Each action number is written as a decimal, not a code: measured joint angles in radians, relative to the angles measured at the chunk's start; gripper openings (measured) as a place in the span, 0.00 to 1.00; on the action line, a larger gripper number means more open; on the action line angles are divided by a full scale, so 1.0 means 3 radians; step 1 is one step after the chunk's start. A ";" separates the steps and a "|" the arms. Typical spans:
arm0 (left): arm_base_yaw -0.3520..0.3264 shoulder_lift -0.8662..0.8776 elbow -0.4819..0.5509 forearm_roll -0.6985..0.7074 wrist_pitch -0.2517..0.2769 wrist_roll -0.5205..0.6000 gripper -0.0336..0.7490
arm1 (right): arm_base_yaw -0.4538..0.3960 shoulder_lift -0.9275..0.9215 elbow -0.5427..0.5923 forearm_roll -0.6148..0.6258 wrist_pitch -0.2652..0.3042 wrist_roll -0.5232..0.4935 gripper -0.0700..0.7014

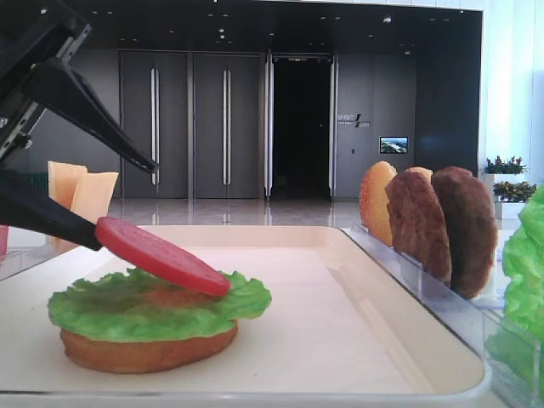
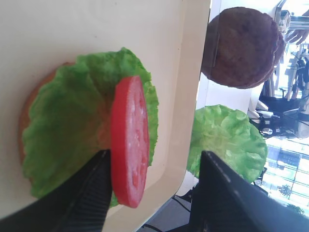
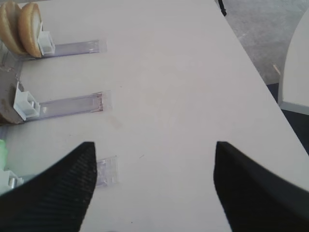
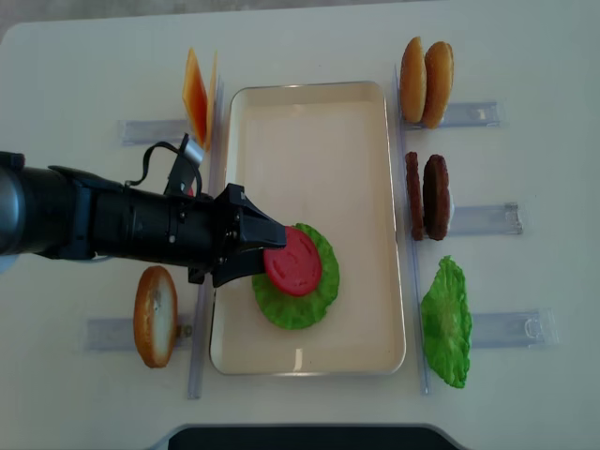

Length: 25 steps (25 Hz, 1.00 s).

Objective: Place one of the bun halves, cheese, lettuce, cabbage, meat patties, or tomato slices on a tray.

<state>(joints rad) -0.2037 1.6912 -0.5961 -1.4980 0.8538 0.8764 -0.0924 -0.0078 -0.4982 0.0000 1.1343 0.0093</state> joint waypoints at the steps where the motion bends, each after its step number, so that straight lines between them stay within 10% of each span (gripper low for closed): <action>1: 0.0000 0.0000 0.0000 0.0000 0.0000 -0.0005 0.60 | 0.0000 0.0000 0.0000 0.0000 0.0000 0.0000 0.76; 25: 0.0000 -0.0441 -0.0028 0.0572 -0.0197 -0.0550 0.60 | 0.0000 0.0000 0.0000 0.0000 0.0000 0.0000 0.76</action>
<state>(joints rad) -0.2037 1.5590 -0.6045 -1.3263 0.7947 0.7114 -0.0924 -0.0078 -0.4982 0.0000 1.1343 0.0093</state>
